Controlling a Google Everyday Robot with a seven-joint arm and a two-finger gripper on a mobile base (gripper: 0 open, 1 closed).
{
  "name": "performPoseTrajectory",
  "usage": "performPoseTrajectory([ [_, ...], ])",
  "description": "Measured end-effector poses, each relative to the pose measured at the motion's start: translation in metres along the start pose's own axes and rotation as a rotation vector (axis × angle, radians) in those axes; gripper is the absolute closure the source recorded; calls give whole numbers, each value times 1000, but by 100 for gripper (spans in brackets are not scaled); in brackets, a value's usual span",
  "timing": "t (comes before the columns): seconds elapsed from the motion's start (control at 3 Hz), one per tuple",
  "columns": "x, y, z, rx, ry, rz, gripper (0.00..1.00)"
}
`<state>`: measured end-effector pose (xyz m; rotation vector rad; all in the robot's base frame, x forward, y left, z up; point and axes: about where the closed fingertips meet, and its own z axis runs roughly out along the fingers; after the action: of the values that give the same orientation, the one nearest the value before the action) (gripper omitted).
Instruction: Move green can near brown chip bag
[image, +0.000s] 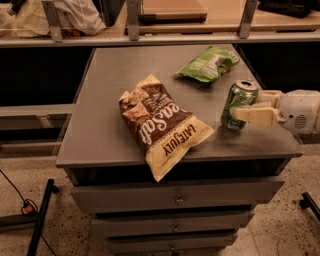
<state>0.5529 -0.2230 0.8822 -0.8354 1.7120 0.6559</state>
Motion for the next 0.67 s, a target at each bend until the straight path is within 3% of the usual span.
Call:
performPoseTrajectory([
  [0.33, 3, 10, 2, -51, -21, -29, 13],
  [0.67, 4, 19, 4, -116, -32, -53, 0],
])
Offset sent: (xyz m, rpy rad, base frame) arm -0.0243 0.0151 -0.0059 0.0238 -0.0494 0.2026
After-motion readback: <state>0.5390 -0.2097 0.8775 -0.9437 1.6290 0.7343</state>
